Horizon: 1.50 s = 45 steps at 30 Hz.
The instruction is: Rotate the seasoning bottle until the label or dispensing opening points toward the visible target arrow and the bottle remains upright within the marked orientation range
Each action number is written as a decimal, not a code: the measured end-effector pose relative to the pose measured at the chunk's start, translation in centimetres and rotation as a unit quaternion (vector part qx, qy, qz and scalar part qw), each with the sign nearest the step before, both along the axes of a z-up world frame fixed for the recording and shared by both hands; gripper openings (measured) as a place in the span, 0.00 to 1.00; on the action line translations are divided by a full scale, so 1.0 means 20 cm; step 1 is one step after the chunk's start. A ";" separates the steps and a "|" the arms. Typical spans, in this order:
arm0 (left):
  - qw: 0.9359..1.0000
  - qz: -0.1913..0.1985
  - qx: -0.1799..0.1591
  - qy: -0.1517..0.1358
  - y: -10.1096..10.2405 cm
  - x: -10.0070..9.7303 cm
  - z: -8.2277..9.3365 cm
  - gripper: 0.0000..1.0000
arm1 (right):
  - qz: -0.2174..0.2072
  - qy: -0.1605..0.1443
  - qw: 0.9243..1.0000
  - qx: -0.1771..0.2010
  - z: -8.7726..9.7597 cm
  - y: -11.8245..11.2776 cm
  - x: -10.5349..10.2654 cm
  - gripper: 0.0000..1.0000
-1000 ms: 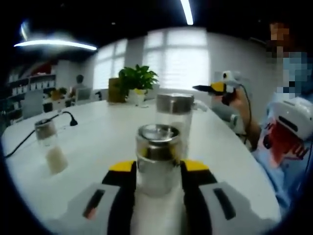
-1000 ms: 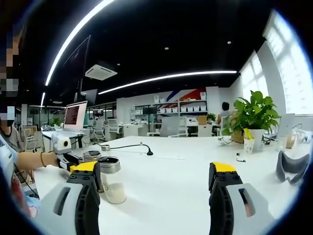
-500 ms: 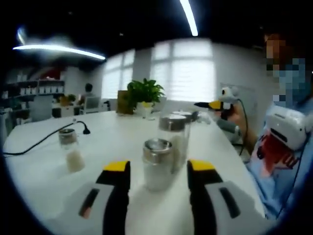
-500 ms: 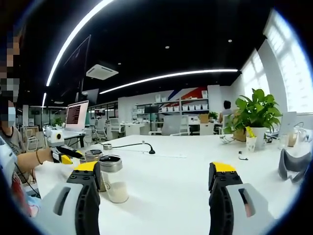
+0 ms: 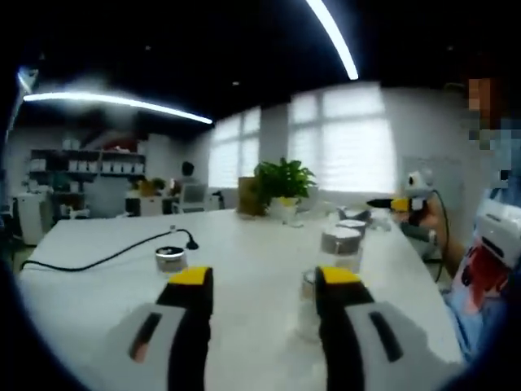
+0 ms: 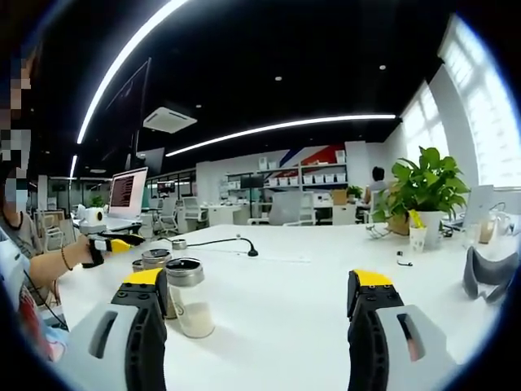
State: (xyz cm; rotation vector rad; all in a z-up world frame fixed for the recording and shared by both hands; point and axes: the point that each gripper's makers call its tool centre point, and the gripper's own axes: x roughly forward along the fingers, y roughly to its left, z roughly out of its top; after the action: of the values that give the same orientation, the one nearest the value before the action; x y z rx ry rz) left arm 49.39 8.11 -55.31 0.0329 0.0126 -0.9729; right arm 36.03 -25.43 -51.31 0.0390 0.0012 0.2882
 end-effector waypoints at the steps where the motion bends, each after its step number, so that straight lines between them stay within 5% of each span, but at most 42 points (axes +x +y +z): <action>1: 1.000 0.010 0.012 -0.004 0.01 0.04 -0.02 0.57 | 0.001 0.001 1.000 0.001 0.00 0.00 0.00 0.95; 10: 0.996 0.064 0.027 0.058 0.04 0.36 -0.20 0.61 | -0.001 0.001 1.000 -0.001 0.00 -0.01 0.00 0.94; 17: 0.992 0.099 0.029 0.076 0.04 0.54 -0.31 0.56 | -0.004 -0.002 1.000 -0.001 0.01 -0.02 0.00 0.94; 30: 0.990 0.109 0.014 0.087 -0.05 0.68 -0.31 0.55 | 0.001 -0.010 1.000 0.000 0.03 -0.01 0.00 0.94; 37: 0.990 0.106 0.067 0.071 -0.13 0.69 -0.37 0.55 | 0.001 -0.017 1.000 0.008 0.04 -0.02 0.00 0.94; 45: 0.986 0.134 0.041 0.086 -0.10 0.76 -0.37 0.40 | 0.007 -0.017 1.000 0.005 0.04 -0.01 0.00 0.94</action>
State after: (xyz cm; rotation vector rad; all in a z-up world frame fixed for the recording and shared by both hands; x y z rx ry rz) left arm 64.50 6.15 -62.73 0.0217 0.2111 -0.7030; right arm 36.01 -25.59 -50.45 0.0446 -0.0337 0.3021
